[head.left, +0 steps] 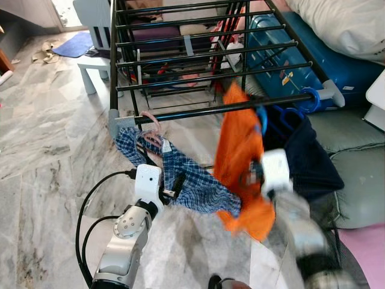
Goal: Hang hanger
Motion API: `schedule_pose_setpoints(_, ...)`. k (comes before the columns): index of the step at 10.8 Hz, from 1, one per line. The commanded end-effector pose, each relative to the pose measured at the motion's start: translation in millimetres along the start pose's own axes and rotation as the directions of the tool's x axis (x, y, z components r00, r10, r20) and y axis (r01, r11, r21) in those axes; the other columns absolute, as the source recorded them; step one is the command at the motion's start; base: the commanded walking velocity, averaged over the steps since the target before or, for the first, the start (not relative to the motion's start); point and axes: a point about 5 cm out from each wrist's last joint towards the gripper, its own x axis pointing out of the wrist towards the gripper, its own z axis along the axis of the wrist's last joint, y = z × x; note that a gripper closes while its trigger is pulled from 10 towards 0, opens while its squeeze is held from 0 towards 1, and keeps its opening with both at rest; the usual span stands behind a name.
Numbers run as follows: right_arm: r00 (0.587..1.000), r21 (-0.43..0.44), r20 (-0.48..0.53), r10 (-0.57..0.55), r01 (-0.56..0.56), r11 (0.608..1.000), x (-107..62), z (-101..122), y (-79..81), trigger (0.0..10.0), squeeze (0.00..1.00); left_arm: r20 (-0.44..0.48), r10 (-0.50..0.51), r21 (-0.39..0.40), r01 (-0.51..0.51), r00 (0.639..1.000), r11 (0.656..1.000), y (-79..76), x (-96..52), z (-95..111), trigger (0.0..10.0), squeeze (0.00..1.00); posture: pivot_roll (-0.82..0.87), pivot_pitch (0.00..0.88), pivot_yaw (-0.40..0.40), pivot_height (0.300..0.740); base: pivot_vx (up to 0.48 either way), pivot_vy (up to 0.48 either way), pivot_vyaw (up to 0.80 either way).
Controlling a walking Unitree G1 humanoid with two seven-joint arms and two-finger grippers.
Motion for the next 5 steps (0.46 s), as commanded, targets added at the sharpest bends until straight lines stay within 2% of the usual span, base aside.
schedule_pose_setpoints(1, 1.000, -0.009, 0.018, 0.003, -0.003, 1.000, -4.1, 7.0, 2.1, 10.0, 0.00, -0.024, 0.011, 0.006, -0.011, 1.000, 1.000, 2.1, -0.9, -3.0, 10.0, 0.00, -0.15, 0.143, 0.008, 0.740, 0.000, 0.000, 0.00)
schedule_pose_setpoints(5, 1.000, -0.001, 0.005, 0.019, -0.019, 1.000, -12.6, 10.5, 9.6, 10.0, 0.00, -0.029, 0.017, 0.010, -0.016, 0.999, 1.000, 3.3, -1.3, -2.4, 10.0, 0.00, -0.15, 0.146, 0.009, 0.740, 0.000, 0.000, 0.00)
